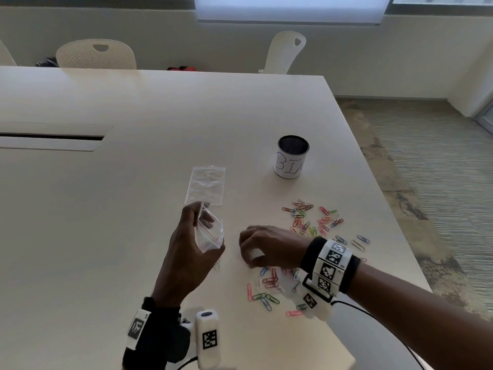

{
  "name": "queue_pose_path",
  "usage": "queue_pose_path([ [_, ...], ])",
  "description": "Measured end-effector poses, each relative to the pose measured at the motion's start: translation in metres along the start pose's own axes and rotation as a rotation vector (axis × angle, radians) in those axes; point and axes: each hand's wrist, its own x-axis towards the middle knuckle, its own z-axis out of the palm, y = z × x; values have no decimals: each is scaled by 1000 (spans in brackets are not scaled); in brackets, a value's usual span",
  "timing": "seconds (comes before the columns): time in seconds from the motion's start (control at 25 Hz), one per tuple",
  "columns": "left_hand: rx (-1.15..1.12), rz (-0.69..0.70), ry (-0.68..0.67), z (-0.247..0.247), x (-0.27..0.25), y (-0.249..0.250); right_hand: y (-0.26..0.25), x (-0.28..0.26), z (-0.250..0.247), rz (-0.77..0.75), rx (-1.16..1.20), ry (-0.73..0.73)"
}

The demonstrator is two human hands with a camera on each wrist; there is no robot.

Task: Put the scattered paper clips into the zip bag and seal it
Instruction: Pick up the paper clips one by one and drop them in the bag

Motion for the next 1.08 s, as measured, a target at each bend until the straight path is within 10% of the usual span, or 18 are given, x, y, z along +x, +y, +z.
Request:
queue_pose_path([
  [0.56,17,36,-186,49,34,5,104,-54,-45,646,0,285],
  [1.08,-71,32,-228,74,39,5,46,-56,-24,496,-75,158],
])
